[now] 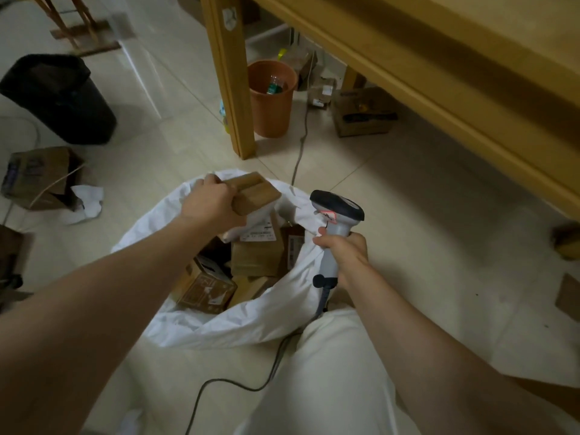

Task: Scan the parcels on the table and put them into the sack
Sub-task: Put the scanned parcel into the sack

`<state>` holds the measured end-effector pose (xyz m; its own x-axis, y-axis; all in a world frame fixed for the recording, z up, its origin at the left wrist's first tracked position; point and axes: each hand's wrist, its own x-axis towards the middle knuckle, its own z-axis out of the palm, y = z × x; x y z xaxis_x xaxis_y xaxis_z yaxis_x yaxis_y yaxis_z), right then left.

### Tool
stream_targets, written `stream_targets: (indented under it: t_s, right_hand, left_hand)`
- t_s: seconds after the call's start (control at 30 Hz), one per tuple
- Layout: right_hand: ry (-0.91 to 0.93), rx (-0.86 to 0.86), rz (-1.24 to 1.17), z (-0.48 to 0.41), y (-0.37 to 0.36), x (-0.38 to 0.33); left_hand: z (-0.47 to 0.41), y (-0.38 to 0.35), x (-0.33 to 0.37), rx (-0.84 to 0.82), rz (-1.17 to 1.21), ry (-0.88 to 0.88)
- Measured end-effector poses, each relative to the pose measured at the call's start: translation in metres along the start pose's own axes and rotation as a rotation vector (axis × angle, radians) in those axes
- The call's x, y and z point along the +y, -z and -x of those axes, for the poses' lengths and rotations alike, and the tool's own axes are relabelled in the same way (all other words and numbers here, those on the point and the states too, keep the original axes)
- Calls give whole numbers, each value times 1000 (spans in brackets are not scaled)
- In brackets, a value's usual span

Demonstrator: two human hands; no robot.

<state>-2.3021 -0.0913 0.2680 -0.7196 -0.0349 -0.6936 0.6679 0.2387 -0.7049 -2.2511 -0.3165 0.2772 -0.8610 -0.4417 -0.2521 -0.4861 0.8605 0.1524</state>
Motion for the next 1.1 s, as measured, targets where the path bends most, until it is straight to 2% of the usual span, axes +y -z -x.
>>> stream_targets:
  t_s: [0.07, 0.17, 0.2, 0.33, 0.37, 0.4, 0.47, 0.53, 0.63, 0.73, 0.83, 0.93, 1.0, 1.1]
  right_hand:
    - [4, -1, -12, -2, 1, 1]
    - [1, 8, -14, -6, -1, 0]
    - [-3, 9, -12, -7, -1, -1]
    - [-24, 0, -43, -11, -2, -3]
    - [-32, 3, -44, -12, -4, -3]
    - [-39, 6, -34, -13, -6, -4]
    - [-36, 6, -11, -14, -9, -4]
    - [-25, -3, 6, -17, -9, -3]
    - [-7, -3, 32, -21, -4, -1]
    - [-11, 16, 16, -25, -4, -3]
    - [-26, -11, -4, -25, -8, -3]
    - [-34, -6, -17, -27, -9, -1]
    - [-26, 44, -25, -26, -6, -3]
    - [23, 84, -62, -26, 0, -7]
  left_hand:
    - [-4, 3, 1, 43, -43, -15]
    - [-11, 20, 4, 67, 194, 80]
    - [-13, 28, 1, 68, 193, 122]
    - [-6, 45, -28, -52, -156, 309]
    - [-1, 41, -32, -98, -121, 340]
    - [2, 32, -32, -144, 13, 366]
    - [6, 6, -21, -181, 408, 400]
    - [7, -22, -2, -179, 570, 358]
    - [6, -47, 23, -175, 629, 339]
    - [-3, -42, 29, -138, 552, 236]
    - [-10, -18, 26, 10, 505, 166]
    - [-11, -12, 31, -90, 567, 106]
    - [-10, -22, 43, -161, 485, 28]
    - [-8, -55, 62, -145, 306, -94]
